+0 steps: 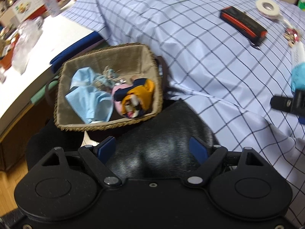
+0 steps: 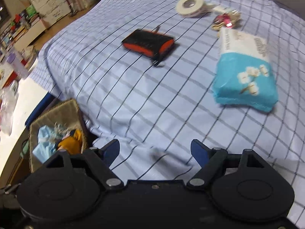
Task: Organize soft objects
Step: 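Withdraw both tools from the basket toward the power bank and tape on the bed, then grasp the white tape roll with the left tool while the right tool grasps the lace pouch, then carry the tape roll and lace pouch with both tools over the woven basket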
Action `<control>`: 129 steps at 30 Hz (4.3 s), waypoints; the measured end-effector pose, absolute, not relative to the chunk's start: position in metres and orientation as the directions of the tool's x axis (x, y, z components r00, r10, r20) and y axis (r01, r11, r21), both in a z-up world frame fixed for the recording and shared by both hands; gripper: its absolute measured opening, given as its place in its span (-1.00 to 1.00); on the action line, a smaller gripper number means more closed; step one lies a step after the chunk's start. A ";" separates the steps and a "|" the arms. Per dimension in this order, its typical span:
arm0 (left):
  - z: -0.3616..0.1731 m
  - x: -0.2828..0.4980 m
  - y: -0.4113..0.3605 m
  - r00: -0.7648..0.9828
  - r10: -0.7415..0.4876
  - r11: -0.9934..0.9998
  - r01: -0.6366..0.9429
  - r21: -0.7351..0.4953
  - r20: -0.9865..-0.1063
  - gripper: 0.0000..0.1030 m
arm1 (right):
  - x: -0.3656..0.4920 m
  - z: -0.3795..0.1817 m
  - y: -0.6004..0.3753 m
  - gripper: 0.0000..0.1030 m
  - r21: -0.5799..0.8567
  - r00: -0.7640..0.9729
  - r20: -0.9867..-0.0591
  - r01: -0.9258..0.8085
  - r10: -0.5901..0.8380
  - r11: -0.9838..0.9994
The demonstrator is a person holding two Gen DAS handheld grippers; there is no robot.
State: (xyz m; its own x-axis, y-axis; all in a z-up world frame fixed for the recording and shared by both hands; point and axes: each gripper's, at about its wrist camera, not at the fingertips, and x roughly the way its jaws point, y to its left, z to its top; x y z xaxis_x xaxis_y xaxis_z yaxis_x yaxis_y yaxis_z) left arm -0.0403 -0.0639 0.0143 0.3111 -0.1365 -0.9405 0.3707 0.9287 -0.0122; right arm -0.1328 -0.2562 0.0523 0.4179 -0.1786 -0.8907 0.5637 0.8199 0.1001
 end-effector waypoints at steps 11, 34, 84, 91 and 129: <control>0.023 -0.037 -0.113 0.310 -0.161 0.878 0.478 0.008 -0.937 0.58 | -0.137 0.077 -0.344 0.65 0.130 0.440 -0.854 0.697 -0.278 0.706; 0.055 0.049 -0.242 0.383 -0.267 0.790 0.612 0.027 -0.885 0.66 | 0.001 0.060 -0.531 0.66 0.089 0.368 -0.846 0.811 -0.386 0.578; 0.043 0.163 -0.478 0.295 -0.498 0.715 0.672 -0.193 -0.816 0.88 | -0.047 0.023 -0.587 -0.16 0.275 0.465 -0.855 0.783 -0.230 0.558; 0.035 0.166 -0.484 0.281 -0.479 0.717 0.672 -0.186 -0.832 0.89 | -0.048 0.023 -0.587 -0.16 0.279 0.468 -0.854 0.781 -0.227 0.559; 0.034 0.214 -0.340 0.421 -0.125 0.897 0.435 0.079 -0.898 0.71 | -0.051 0.027 -0.584 -0.17 0.170 0.408 -0.846 0.818 -0.345 0.549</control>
State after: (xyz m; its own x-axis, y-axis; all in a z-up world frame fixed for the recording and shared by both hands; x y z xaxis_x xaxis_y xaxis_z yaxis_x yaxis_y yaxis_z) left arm 0.2139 -0.3405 0.0344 0.4215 -0.1250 -0.8982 0.4351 0.8969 0.0794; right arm -0.0508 -0.5838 0.0274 0.4075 -0.3450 -0.8455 0.8183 0.5490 0.1704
